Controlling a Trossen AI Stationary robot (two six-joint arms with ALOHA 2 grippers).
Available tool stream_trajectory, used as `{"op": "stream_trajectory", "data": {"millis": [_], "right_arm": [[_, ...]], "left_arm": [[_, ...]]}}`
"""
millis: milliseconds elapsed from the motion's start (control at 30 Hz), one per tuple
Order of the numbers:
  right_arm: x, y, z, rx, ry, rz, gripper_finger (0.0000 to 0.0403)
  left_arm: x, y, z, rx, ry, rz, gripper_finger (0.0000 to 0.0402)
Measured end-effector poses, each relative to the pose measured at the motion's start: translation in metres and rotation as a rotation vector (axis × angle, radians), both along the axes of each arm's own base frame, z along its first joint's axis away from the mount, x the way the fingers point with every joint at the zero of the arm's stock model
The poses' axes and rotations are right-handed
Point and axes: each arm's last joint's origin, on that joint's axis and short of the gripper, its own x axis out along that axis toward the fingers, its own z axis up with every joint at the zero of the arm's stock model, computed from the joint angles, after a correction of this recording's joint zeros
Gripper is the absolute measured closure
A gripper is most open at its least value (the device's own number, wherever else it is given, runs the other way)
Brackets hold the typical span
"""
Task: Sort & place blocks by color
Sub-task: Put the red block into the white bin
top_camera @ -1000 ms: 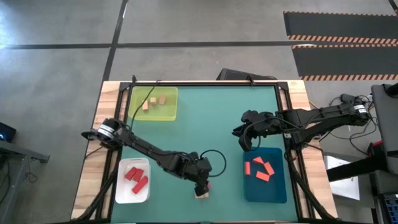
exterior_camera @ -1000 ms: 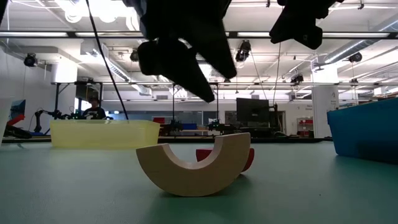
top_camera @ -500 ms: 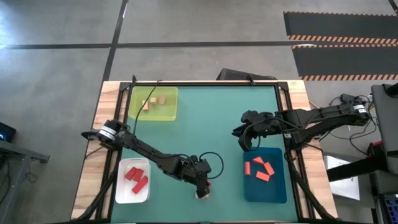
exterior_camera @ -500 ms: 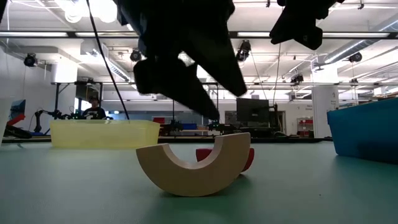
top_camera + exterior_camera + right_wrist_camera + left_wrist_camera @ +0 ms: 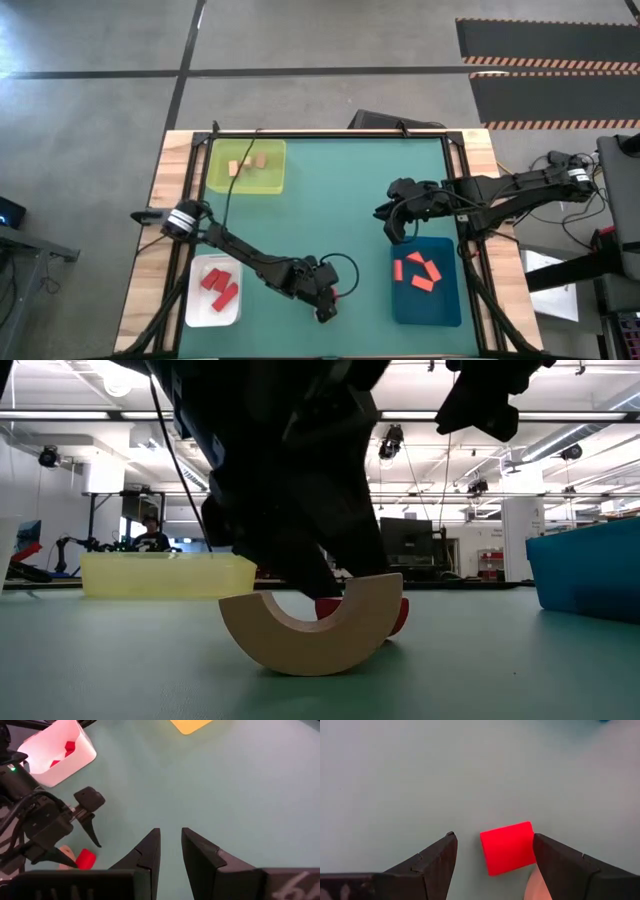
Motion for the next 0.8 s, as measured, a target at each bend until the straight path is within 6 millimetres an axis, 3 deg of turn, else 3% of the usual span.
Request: {"op": "stream_trajectory", "data": {"millis": [633,800], "right_arm": [[0.001,-0.001,-0.001,-0.031,0.008,-0.007,0.0335],[0.006,0.000,-0.006,-0.035,0.032,-0.006,0.0335]], "left_arm": [[0.003,-0.001,-0.016,0.017,0.017,0.007,0.0158],[0.002,0.001,-0.018,0.026,0.024,0.012,0.0189]]}}
